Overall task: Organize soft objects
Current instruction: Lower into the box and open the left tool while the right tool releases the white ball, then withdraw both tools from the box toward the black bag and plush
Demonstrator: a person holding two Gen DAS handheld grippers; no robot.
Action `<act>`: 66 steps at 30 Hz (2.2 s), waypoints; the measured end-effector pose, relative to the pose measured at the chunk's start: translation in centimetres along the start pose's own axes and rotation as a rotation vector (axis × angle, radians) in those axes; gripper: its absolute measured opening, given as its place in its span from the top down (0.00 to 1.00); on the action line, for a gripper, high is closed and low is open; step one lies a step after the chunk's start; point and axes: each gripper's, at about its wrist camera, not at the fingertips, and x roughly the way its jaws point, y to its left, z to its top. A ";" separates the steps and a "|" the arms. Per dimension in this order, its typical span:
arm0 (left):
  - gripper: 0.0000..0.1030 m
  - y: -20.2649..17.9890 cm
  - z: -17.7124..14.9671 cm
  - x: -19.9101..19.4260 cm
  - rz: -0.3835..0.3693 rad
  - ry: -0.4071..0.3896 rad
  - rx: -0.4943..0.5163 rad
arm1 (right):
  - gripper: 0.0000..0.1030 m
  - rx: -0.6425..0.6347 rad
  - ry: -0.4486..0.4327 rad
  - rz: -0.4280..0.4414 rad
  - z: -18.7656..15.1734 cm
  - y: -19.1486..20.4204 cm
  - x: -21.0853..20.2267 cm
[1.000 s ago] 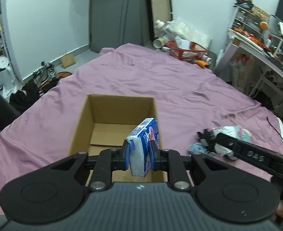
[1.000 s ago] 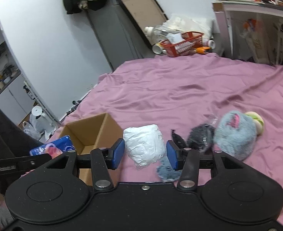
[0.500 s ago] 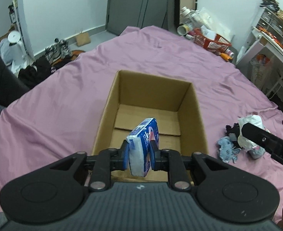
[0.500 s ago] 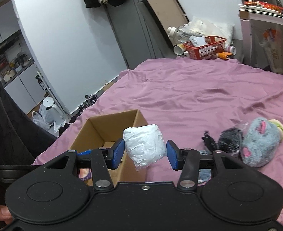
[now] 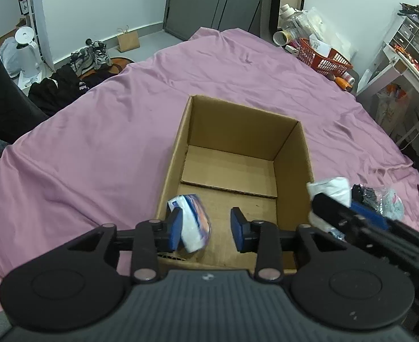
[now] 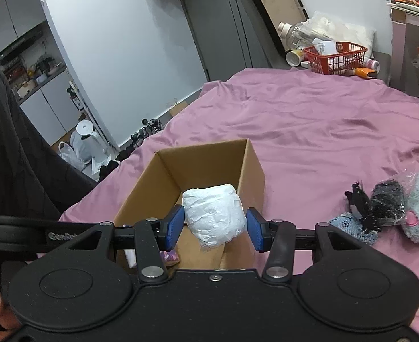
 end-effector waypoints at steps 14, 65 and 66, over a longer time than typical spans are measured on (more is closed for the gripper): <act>0.43 0.4 1.2 -2.3 0.038 -0.016 0.016 | 0.51 -0.023 0.044 0.041 -0.7 1.7 1.7; 0.01 -15.0 -2.5 -8.0 -0.038 -0.119 0.126 | 0.00 0.211 -0.058 -0.109 1.5 -14.5 -14.1; 0.01 -15.3 -2.5 -7.9 -0.031 -0.119 0.128 | 0.00 0.212 -0.059 -0.118 1.4 -14.8 -14.3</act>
